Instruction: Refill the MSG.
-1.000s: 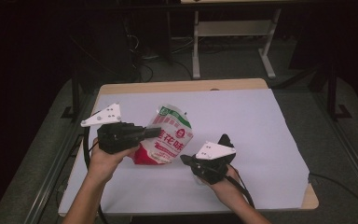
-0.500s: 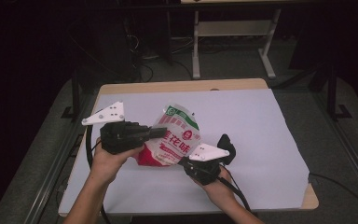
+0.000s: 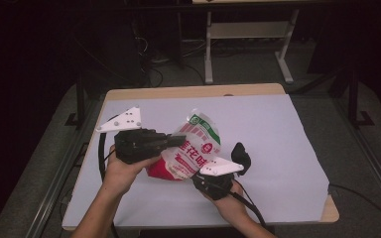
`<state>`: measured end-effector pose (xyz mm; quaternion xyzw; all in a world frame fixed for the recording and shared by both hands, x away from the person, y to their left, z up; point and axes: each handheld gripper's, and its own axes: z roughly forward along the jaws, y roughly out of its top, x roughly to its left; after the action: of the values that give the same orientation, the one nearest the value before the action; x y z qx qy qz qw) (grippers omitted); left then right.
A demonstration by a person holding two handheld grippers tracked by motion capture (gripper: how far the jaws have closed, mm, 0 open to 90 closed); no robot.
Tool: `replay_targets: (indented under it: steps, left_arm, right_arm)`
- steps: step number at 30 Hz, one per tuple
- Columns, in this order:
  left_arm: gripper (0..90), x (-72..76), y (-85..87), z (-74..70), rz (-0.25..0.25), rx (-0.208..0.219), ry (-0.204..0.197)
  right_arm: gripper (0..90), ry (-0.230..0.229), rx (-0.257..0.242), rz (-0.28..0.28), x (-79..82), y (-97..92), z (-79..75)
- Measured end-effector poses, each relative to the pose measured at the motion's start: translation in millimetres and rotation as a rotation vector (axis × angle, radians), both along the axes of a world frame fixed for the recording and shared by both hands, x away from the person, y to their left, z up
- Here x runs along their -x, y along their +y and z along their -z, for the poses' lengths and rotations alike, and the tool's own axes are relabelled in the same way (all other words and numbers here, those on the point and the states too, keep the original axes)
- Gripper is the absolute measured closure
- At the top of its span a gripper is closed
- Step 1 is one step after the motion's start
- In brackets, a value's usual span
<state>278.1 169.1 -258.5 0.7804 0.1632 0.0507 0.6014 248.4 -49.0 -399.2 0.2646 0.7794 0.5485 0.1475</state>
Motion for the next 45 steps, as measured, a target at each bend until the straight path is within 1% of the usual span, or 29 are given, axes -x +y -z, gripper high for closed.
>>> replay_targets:
  steps: [2,7,9,12,15,18,21,23,26,27,31,33,37,42,43,45]
  left_arm:
    - [90.0,-1.4,-1.6,-0.2,0.0,-0.006,0.0]
    - [89.9,-4.6,-6.4,0.8,-0.002,-0.02,0.02]
    - [89.9,-5.9,-8.5,0.8,-0.002,-0.035,0.023]
    - [89.9,-7.5,-10.8,0.7,-0.004,-0.043,0.038]
    - [89.9,-10.0,-12.3,0.9,-0.004,-0.057,0.048]
    - [89.9,-12.6,-14.7,1.7,-0.005,-0.063,0.061]
    - [89.9,-14.7,-17.3,2.1,-0.006,-0.071,0.063]
    - [89.9,-17.4,-18.0,2.8,0.002,-0.067,0.079]
    - [89.9,-21.1,-21.3,3.8,-0.001,-0.068,0.096]
    - [89.9,-22.2,-22.6,3.9,-0.002,-0.078,0.097]
    - [89.8,-25.4,-27.9,4.3,-0.001,-0.09,0.111]
    - [89.8,-26.8,-29.2,4.0,0.002,-0.088,0.118]
    - [89.8,-27.7,-29.9,2.8,-0.002,-0.093,0.131]
    - [89.8,-27.6,-30.4,2.4,-0.007,-0.107,0.138]
    - [89.8,-27.2,-30.7,2.5,-0.009,-0.109,0.139]
    - [89.8,-26.6,-31.7,2.5,-0.006,-0.114,0.145]
  right_arm:
    - [90.0,-0.002,0.002,-0.013,1.7,1.8,0.6]
    - [90.0,-0.005,0.004,-0.01,3.6,3.6,3.7]
    - [90.0,0.0,0.008,-0.01,4.9,4.9,4.8]
    - [90.0,-0.01,0.02,-0.005,8.2,7.6,5.6]
    - [90.0,-0.023,0.029,-0.011,9.2,10.1,6.4]
    - [90.0,-0.026,0.035,-0.018,9.8,12.4,6.9]
    - [90.0,-0.033,0.047,-0.031,10.5,13.1,6.8]
    - [90.0,-0.035,0.054,-0.035,10.0,12.5,6.5]
    - [90.0,-0.031,0.062,-0.043,7.5,10.5,6.7]
    - [90.0,-0.029,0.063,-0.042,7.2,10.3,6.9]
    - [90.0,-0.028,0.066,-0.045,9.4,10.0,7.5]
    - [90.0,-0.04,0.067,-0.047,8.9,9.6,7.6]
    - [90.0,-0.044,0.065,-0.04,8.8,9.7,7.3]
    - [90.0,-0.054,0.063,-0.035,10.4,13.7,7.5]
    - [90.0,-0.062,0.066,-0.034,10.8,15.0,7.5]
    - [90.0,-0.084,0.089,-0.027,13.2,18.2,7.2]
